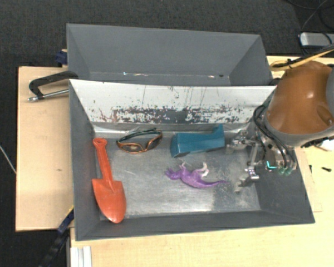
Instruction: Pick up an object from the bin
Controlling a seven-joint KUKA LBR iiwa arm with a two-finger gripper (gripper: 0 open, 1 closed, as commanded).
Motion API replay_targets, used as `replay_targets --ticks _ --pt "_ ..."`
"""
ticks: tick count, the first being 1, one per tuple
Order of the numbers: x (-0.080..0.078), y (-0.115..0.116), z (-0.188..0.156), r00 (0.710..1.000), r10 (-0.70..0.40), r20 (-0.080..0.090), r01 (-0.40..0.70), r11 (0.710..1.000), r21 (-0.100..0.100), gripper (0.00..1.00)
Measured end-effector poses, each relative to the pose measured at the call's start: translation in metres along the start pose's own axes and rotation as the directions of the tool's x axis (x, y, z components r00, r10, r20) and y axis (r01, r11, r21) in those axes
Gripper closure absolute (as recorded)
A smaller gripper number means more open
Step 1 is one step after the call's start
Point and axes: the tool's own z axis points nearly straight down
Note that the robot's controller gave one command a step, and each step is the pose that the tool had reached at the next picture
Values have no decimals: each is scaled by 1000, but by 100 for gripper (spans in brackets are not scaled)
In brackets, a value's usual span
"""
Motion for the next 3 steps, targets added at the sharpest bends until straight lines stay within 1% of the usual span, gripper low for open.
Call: replay_targets --ticks 1,2,3 --pt "-2 0 -5 1000 -2 9 2 1000 1 0" --pt "-7 34 50 996 -83 12 83 997 2 0" --pt "-6 46 73 992 -125 4 125 992 1 0"
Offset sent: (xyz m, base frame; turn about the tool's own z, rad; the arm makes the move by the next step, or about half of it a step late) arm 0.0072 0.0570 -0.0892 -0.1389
